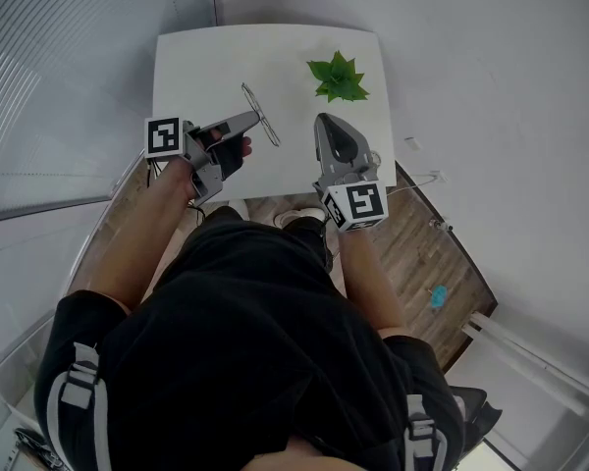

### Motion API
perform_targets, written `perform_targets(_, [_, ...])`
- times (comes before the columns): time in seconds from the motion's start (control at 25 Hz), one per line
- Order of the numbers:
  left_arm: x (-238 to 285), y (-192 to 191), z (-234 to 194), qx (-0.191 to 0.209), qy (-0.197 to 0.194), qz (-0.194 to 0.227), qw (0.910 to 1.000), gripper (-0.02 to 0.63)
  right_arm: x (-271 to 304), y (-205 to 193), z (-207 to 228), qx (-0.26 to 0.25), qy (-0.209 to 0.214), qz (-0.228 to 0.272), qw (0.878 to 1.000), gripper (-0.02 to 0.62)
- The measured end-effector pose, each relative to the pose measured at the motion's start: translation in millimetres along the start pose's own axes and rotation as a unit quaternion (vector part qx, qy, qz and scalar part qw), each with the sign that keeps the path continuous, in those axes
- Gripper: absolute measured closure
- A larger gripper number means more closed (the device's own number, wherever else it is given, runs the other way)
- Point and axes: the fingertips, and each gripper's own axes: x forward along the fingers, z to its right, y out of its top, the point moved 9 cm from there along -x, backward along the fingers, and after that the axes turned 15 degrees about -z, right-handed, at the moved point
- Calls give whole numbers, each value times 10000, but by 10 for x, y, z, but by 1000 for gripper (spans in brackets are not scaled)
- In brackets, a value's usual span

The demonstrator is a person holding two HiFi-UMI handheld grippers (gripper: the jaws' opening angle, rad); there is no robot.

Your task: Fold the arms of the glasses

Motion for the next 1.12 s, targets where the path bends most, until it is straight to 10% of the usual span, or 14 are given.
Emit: perform_targets(1.12, [-6, 51, 6, 60, -41, 40, 10000, 593, 31, -11, 30, 56, 224, 35, 9997, 584])
